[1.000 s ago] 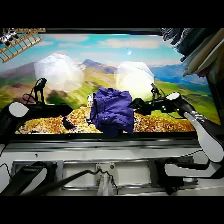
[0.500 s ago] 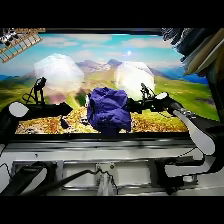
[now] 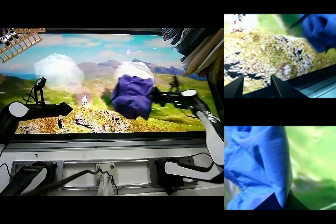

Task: Fold the clothes and pants, and hang the long-sleeved shirts on hangers.

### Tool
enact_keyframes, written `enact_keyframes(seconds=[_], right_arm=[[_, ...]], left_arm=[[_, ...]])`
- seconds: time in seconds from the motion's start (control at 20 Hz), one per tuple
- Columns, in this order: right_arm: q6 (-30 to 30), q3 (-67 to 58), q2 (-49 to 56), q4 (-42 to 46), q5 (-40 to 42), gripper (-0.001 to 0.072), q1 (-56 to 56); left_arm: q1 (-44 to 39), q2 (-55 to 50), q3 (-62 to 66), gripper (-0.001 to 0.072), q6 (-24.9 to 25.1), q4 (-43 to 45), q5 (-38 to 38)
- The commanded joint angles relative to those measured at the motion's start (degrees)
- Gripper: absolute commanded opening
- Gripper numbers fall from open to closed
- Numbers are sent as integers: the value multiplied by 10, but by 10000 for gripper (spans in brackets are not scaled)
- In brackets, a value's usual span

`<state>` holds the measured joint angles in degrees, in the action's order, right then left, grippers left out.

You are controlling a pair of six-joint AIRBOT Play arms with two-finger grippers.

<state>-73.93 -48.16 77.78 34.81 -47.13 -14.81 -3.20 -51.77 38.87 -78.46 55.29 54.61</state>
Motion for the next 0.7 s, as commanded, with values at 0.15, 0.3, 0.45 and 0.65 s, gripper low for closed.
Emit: enact_keyframes(seconds=[0.15,0.3,0.45,0.65], right_arm=[[-139,0,-111,76,88,20,-212],[-167,5,-124,109,79,20,-300],[-169,31,-135,153,48,20,-373],[-171,105,-172,215,40,19,-463]], left_arm=[[1,0,0,356,0,0,0],[1,0,0,356,0,0,0],[1,0,0,355,0,0,0],[1,0,0,355,0,0,0]])
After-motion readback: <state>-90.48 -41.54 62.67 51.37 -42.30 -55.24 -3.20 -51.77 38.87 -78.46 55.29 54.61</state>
